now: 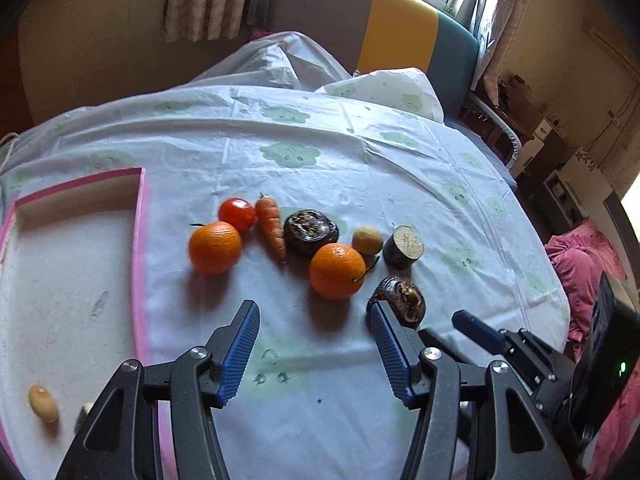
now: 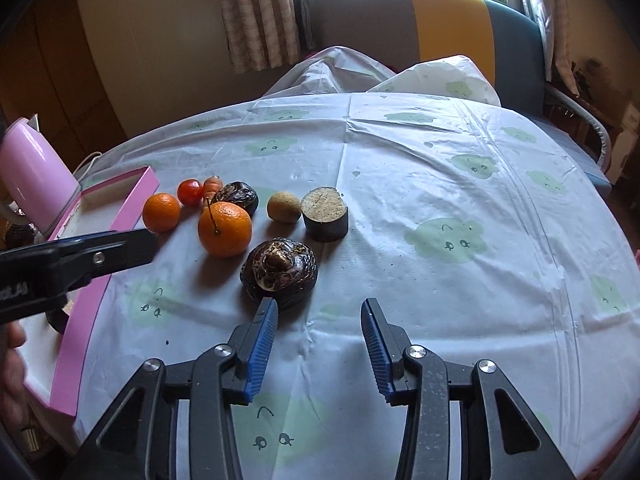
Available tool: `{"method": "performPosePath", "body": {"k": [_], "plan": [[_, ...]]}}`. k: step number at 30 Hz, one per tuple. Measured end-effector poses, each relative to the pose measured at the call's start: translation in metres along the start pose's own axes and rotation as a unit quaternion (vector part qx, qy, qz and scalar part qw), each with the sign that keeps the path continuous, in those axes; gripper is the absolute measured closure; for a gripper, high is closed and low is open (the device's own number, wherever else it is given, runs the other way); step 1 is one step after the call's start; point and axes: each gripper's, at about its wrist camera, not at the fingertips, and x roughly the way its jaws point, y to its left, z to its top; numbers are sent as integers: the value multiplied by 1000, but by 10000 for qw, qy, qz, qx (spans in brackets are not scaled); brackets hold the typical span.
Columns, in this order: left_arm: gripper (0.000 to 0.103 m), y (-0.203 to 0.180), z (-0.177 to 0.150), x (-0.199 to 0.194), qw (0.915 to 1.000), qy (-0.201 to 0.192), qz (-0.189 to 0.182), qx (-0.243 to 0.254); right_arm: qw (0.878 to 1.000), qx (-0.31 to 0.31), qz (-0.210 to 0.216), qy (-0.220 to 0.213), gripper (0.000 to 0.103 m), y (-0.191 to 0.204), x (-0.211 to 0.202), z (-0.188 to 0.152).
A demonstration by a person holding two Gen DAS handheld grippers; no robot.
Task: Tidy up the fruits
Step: 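Move both grippers back toward the row of produce, then grasp an orange with the left gripper while the right grasps the dark round shell fruit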
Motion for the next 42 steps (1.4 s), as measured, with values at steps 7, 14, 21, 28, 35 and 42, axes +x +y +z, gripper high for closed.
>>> {"method": "performPosePath", "body": {"k": [7,14,21,28,35,42], "plan": [[44,-9,13,25,9997,220,-126,-40,9994,-279,187,40,46,8,7,-2],[44,-8,24,45,9990,340,-206,-193,9990,-394,196,43,44,15,13,-1],[64,-1,21,49,9986,293,-367,-253,9990,-402,177,19,40,19,20,4],[64,1,7,32,9994,197,-283,-97,9990,-435,135,-22,38,25,29,12],[64,13,-4,-1,9999,-74,-114,-30,9985,-538,-102,13,51,31,37,15],[64,45,-8,-47,9976,-595,307,-150,9986,-505,-113,128,49,31,39,17]]}}
